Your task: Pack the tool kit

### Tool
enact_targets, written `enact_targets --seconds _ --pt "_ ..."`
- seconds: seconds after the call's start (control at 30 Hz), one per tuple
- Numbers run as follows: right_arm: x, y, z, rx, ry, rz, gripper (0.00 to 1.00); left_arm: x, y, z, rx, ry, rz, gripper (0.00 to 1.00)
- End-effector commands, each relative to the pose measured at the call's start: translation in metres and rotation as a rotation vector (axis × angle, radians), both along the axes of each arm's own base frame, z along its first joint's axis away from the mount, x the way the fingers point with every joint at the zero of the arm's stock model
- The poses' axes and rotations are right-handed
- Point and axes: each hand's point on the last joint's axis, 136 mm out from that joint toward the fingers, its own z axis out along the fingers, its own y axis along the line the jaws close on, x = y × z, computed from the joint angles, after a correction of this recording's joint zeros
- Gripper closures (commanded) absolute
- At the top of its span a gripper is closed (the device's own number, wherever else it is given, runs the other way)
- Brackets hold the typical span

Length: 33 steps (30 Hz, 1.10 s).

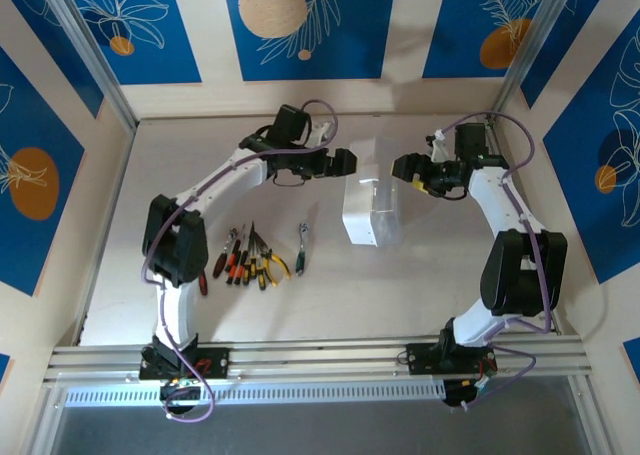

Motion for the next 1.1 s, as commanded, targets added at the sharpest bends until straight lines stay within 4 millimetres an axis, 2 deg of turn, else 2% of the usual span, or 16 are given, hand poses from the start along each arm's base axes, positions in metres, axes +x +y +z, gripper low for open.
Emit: enact_targets --seconds 0.0,0.17,0.37,0.63,0.93,1.07 --pt "0.012 0.001 -0.004 0.011 0.002 -0.036 0.27 -0.013 -0.025 0.018 -0.107 0.059 -0.057 0.0" --pt "0.017 0.005 -0.011 0.013 0.016 -0.033 0.46 -0.012 -0.034 0.015 -0.126 0.077 -0.049 0.0" --pt "0.016 0.014 -0.02 -0.004 0.028 -0.007 0.51 -0.008 -0.04 0.019 -0.155 0.083 -0.041 0.0" --pt "0.014 0.029 -0.026 -0.007 0.031 0.037 0.57 -0.007 -0.047 0.005 -0.127 0.11 -0.038 0.0" --pt "0.008 0.052 -0.034 0.001 0.038 0.092 0.76 -0.007 -0.06 -0.001 -0.123 0.129 -0.041 0.0" --pt "0.004 0.06 -0.038 0.008 0.046 0.106 0.81 -0.007 -0.065 -0.006 -0.125 0.148 -0.045 0.0"
